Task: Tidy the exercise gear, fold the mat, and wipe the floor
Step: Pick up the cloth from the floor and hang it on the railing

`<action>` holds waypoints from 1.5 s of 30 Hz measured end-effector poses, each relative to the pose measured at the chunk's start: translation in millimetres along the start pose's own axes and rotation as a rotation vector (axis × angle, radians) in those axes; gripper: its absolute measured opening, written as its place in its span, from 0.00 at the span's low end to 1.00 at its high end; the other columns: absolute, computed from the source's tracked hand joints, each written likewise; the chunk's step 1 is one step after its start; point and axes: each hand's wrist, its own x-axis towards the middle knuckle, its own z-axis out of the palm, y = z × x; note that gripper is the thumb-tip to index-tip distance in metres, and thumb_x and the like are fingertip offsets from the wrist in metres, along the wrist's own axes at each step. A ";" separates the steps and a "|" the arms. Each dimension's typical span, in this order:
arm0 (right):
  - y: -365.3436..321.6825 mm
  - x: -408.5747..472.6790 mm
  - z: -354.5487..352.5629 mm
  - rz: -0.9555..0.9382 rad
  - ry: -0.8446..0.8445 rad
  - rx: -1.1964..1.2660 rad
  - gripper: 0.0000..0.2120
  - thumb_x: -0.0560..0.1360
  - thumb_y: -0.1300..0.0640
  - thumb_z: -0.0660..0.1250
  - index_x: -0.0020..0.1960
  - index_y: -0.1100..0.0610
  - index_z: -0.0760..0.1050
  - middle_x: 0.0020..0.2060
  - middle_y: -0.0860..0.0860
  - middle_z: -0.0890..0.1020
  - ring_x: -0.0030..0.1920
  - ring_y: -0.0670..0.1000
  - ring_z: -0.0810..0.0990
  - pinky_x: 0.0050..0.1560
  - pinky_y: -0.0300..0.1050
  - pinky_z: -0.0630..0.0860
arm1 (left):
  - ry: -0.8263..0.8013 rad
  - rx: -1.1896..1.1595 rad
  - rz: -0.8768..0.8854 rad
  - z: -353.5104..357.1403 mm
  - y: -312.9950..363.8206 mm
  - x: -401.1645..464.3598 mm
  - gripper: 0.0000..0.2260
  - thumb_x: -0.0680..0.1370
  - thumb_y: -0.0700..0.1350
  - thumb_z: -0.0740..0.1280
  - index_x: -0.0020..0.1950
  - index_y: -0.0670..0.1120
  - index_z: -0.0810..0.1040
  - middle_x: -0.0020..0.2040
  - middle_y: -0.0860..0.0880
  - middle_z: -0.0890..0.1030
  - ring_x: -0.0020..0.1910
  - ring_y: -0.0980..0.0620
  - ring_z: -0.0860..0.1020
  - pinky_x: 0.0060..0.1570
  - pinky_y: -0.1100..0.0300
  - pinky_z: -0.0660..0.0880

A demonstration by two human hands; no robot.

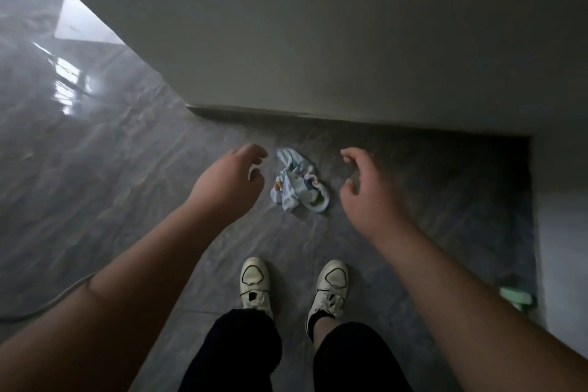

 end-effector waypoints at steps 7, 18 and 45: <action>186.5 97.8 195.2 -0.042 -0.160 -0.195 0.25 0.71 0.63 0.62 0.67 0.53 0.70 0.63 0.54 0.75 0.61 0.56 0.75 0.59 0.51 0.75 | -0.127 0.073 0.061 213.6 -123.1 143.1 0.17 0.77 0.43 0.62 0.65 0.53 0.73 0.61 0.52 0.79 0.56 0.49 0.79 0.54 0.51 0.78; 334.9 164.1 347.1 -0.063 -0.504 -0.329 0.30 0.76 0.53 0.67 0.75 0.54 0.62 0.72 0.54 0.68 0.71 0.57 0.69 0.70 0.50 0.67 | -0.390 0.296 0.232 383.3 -227.5 262.4 0.33 0.76 0.40 0.66 0.78 0.57 0.59 0.74 0.51 0.67 0.69 0.45 0.70 0.59 0.51 0.72; 146.7 117.2 186.6 0.097 0.014 0.463 0.10 0.75 0.63 0.72 0.46 0.48 0.76 0.39 0.42 0.79 0.39 0.37 0.77 0.47 0.34 0.75 | -0.174 -0.367 -0.029 265.5 -164.2 142.7 0.06 0.77 0.47 0.71 0.45 0.52 0.73 0.33 0.57 0.72 0.30 0.64 0.71 0.31 0.67 0.64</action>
